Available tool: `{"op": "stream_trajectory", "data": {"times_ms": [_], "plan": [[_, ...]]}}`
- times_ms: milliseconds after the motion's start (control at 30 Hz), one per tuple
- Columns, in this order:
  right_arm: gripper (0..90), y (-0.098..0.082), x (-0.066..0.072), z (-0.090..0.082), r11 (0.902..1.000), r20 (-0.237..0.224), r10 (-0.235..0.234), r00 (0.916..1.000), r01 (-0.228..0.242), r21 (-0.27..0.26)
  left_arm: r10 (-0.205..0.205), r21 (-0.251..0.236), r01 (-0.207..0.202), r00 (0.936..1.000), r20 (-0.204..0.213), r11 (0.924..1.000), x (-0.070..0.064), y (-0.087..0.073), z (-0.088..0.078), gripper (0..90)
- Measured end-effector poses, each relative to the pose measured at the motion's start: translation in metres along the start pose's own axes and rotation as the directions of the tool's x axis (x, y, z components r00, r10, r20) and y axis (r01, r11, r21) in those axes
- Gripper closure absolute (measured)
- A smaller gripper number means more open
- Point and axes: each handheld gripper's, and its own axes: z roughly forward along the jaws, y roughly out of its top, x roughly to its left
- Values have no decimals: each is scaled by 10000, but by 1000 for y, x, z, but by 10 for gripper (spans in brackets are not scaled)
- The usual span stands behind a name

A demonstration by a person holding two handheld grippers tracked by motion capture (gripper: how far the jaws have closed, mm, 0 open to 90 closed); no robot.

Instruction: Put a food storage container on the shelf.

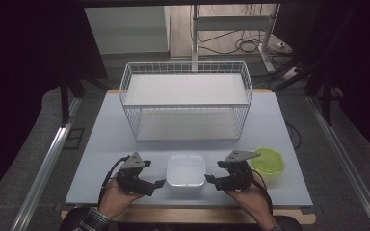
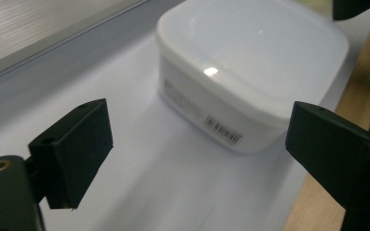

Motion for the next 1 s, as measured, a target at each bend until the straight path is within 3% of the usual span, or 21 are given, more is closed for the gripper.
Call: {"op": "stream_trajectory", "data": {"times_ms": [133,333,400,500,533,567,633,700,767,1000], "plan": [[267,4,2,5,9997,-358,226,9991,-224,72,-109,-80,112,9994,329,9999,-1,7,6,123],[253,11,6,19,9980,-907,545,9944,-513,374,-689,8,690,9939,857,9976,5,9,16,112],[245,12,6,24,9966,-1010,669,9926,-616,549,-1102,192,1086,9847,1348,9939,10,11,24,90],[245,13,5,27,9943,-1139,938,9891,-872,613,-1199,264,1172,9803,1567,9928,11,13,28,90],[253,13,3,30,9907,-1285,1243,9839,-1158,718,-1255,394,1203,9747,1847,9920,11,15,33,100],[266,13,2,31,9888,-1392,1376,9807,-1278,767,-1324,438,1262,9717,1958,9910,11,16,35,115],[274,14,0,31,9852,-1491,1591,9759,-1471,884,-1572,646,1460,9597,2331,9872,9,18,38,154],[298,14,1,31,9796,-1505,1869,9708,-1726,1033,-1734,772,1598,9582,2274,9841,8,19,39,126],[346,15,2,28,9765,-1364,1989,9705,-1844,1120,-1966,975,1791,9557,2189,9790,6,20,36,152],[491,16,7,19,9689,-850,2349,9683,-2262,1006,-1799,1038,1667,9745,1345,9805,-6,23,23,334]]}}
